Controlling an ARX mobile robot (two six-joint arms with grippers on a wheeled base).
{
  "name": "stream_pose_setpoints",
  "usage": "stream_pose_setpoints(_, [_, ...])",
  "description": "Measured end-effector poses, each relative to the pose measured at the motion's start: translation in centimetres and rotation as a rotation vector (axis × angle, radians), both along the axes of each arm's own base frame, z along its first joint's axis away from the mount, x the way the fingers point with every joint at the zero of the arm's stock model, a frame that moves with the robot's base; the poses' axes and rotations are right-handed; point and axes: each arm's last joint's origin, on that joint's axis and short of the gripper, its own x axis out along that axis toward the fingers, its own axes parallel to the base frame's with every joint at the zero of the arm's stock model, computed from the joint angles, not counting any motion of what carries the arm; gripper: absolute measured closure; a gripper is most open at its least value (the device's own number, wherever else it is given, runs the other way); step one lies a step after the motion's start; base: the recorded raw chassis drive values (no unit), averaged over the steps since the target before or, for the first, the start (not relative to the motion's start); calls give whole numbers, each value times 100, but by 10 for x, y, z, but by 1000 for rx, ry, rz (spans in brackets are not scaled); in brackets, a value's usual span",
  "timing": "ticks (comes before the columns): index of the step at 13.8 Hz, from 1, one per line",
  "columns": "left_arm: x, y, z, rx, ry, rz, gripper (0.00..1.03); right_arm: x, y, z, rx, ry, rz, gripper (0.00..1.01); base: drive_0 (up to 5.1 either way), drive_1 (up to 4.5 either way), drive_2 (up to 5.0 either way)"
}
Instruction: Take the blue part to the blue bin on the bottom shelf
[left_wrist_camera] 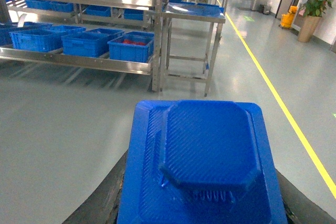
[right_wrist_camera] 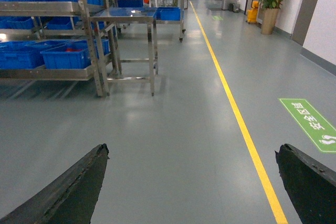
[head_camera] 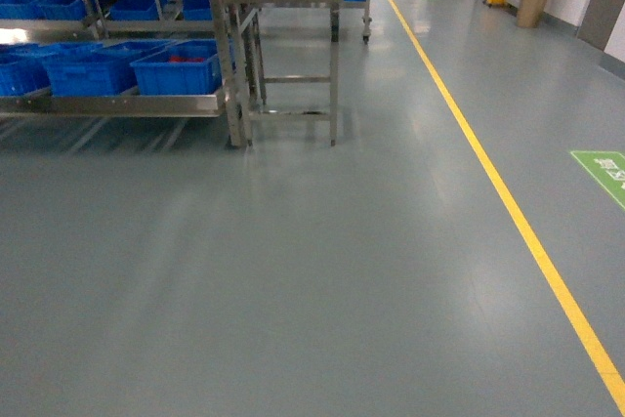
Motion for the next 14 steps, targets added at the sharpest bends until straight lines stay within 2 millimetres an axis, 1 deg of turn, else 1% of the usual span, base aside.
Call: stream_pose_setpoints(14, [0, 0, 0, 0, 1, 0, 60, 0, 0, 0, 0, 3, 0, 3, -4, 418, -425])
